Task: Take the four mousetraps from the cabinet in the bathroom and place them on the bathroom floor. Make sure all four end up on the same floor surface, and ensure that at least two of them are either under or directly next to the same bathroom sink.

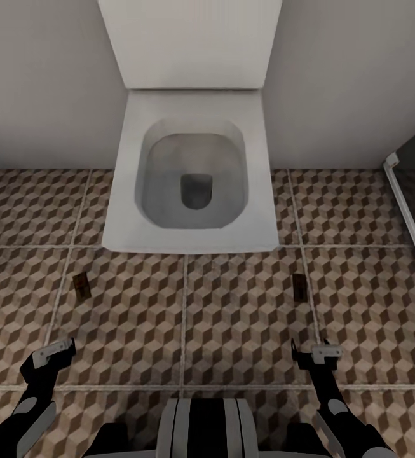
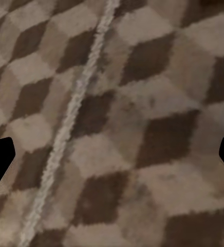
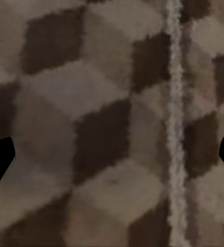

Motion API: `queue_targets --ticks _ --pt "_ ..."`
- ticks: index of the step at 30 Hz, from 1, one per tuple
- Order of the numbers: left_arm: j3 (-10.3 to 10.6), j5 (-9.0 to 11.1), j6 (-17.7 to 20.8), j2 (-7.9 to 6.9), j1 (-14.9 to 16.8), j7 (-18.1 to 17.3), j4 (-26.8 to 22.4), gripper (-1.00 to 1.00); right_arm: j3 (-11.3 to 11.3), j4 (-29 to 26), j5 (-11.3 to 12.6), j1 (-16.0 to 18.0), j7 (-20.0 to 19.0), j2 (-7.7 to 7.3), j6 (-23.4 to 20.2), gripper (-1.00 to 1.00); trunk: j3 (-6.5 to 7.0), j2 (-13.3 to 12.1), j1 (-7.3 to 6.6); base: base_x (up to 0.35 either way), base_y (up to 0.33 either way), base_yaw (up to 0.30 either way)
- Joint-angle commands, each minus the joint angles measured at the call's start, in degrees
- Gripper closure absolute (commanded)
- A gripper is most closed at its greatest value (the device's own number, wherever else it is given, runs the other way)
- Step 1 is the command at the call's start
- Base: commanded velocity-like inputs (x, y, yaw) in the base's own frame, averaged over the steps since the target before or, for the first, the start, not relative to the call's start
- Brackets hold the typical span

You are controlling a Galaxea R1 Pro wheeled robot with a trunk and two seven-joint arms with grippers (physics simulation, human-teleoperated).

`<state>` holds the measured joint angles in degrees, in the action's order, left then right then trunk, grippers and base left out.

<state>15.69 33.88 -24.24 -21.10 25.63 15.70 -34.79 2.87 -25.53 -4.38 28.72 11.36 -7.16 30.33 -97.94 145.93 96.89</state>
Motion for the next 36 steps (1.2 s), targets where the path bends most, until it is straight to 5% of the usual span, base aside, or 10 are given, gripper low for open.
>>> queue_targets --ticks 1,19,36 --pt "0.5 0.3 -0.2 -0.08 0.0 0.5 0.0 -1.00 0.3 0.0 -0.5 0.0 0.6 -0.05 0.0 -1.00 0.20 0.0 -0.03 0.000 0.000 0.000" --pt "0.5 0.3 -0.4 -0.08 0.0 0.5 0.0 -1.00 0.3 0.0 -0.4 0.0 0.6 -0.05 0.0 -1.00 4.19 -0.2 -0.50 -0.013 0.000 0.000" --pt "0.5 0.3 -0.5 -0.17 0.0 0.5 0.0 -1.00 0.3 0.0 -0.4 0.0 0.6 -0.05 0.0 -1.00 7.96 -0.5 -0.93 -0.315 0.000 0.000"
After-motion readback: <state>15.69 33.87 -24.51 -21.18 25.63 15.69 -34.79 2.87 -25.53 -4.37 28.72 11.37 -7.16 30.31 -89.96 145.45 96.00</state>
